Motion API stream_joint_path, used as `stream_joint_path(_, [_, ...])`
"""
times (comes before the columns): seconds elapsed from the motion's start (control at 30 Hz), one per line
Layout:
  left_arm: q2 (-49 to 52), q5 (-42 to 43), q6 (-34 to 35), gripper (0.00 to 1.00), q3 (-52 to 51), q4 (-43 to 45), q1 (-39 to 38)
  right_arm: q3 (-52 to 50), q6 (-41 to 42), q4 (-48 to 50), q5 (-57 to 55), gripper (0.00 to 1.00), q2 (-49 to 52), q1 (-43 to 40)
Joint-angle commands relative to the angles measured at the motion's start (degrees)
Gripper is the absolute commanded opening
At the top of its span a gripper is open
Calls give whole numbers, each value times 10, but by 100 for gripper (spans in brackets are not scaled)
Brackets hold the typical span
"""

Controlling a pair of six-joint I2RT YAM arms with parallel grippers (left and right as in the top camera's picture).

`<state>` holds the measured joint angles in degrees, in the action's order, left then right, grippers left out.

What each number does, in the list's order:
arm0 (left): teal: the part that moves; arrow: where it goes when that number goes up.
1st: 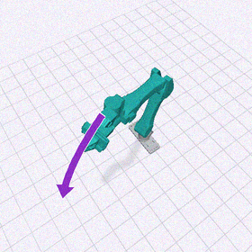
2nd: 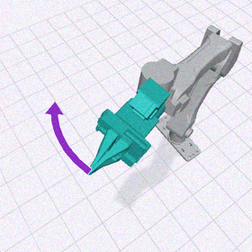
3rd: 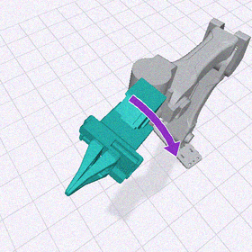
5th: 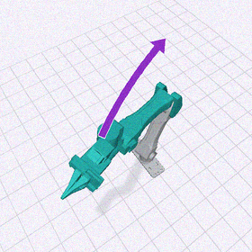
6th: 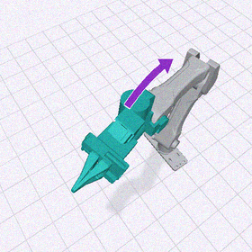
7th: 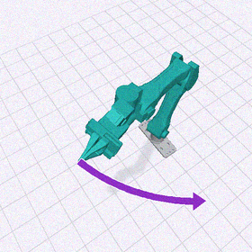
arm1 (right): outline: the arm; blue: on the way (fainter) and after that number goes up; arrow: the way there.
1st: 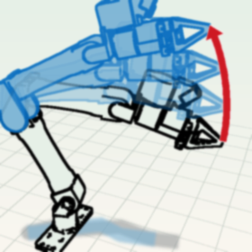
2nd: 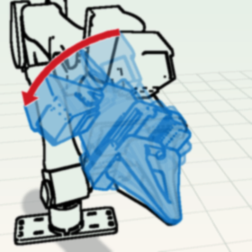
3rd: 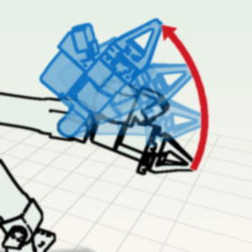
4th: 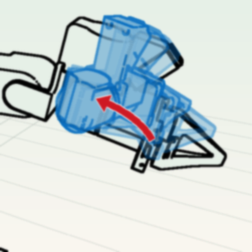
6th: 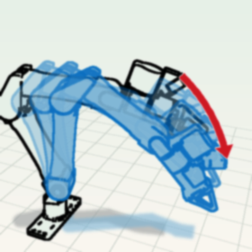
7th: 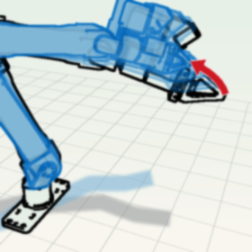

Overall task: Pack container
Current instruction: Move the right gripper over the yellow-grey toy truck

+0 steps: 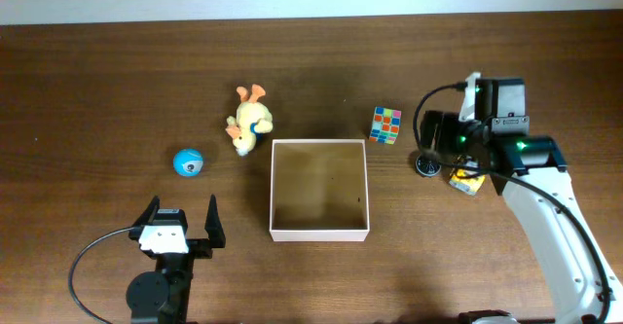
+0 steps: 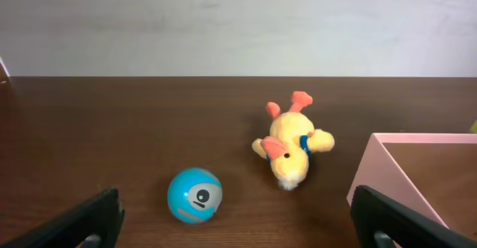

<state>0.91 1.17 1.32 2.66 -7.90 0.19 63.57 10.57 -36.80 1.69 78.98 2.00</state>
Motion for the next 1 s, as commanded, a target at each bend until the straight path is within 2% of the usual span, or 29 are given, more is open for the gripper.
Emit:
stream_joint_path(0.0, [-2,8,3,99,-6,2,4,17,-2,33,-15,99,-1,-2])
stream_joint_path(0.4, [-2,8,3,99,-6,2,4,17,24,134,-12,99,21,-2])
stream_joint_path(0.67, [-2,8,3,99,-6,2,4,17,41,133,148,99,21,-2])
stream_joint_path(0.83, [-2,8,3,99,-6,2,4,22,41,101,172,98,21,-2])
stream_joint_path(0.97, [-2,8,3,99,-6,2,4,40,41,23,143,99,21,-2])
